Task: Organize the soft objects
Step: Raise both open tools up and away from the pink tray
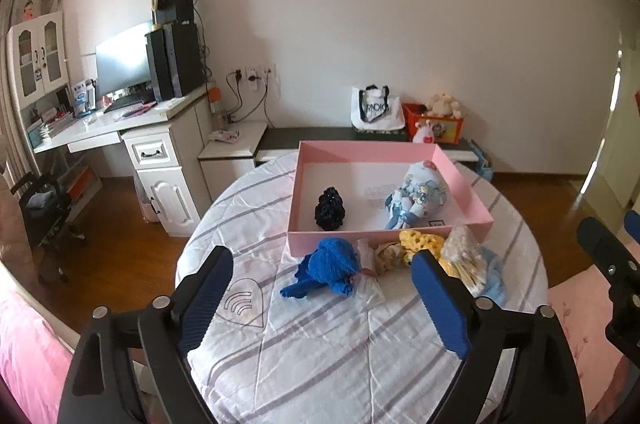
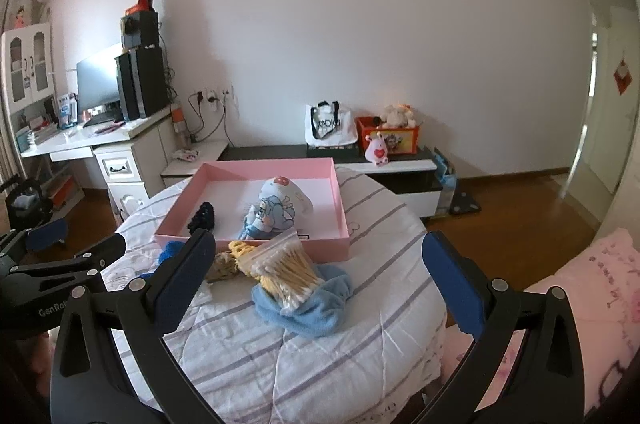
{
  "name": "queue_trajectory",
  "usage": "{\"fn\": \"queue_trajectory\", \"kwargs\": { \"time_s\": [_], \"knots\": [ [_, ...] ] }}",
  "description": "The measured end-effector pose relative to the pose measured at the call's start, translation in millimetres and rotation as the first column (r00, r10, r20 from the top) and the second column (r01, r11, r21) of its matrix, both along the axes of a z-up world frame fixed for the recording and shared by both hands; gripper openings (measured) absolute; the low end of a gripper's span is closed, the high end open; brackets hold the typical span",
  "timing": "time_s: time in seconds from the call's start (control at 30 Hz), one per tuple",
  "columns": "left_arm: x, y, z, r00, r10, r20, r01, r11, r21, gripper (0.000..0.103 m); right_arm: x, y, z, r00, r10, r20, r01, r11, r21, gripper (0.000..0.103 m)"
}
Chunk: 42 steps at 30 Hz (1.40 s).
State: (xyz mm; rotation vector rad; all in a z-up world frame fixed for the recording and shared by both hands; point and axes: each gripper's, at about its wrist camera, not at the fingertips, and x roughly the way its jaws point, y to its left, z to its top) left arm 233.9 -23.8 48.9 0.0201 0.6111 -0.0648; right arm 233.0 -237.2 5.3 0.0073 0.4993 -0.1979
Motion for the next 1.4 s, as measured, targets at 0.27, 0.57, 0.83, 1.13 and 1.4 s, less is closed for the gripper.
{"fn": "queue_trajectory", "kwargs": {
  "time_s": [0.27, 0.57, 0.83, 1.13, 1.4],
  "knots": [
    [-67.5, 9.5, 23.5, 0.994, -0.006, 0.107, 0.008, 1.000, -0.018, 0.103, -40.4, 10.2, 17.3, 0.999, 0.007, 0.052, -0.006, 1.000, -0.024, 0.103],
    [-130.6, 15.7, 38.6, 0.981, -0.002, 0.193, 0.006, 1.000, -0.020, 0.103, -75.9, 23.1, 34.4, 0.993, 0.024, 0.117, -0.017, 0.998, -0.060, 0.103],
    [-169.0, 17.6, 44.0, 0.965, 0.013, 0.264, -0.007, 1.000, -0.025, 0.103, -100.8, 31.5, 48.3, 0.981, 0.030, 0.192, -0.016, 0.997, -0.071, 0.103],
    [-178.7, 12.5, 40.5, 0.960, 0.000, 0.279, 0.005, 1.000, -0.014, 0.103, -109.8, 31.6, 52.7, 0.976, 0.012, 0.217, 0.004, 0.997, -0.074, 0.103],
    [-171.0, 11.2, 40.5, 0.964, -0.002, 0.264, 0.007, 1.000, -0.016, 0.103, -107.3, 24.7, 49.0, 0.979, -0.002, 0.204, 0.016, 0.998, -0.065, 0.103]
  ]
}}
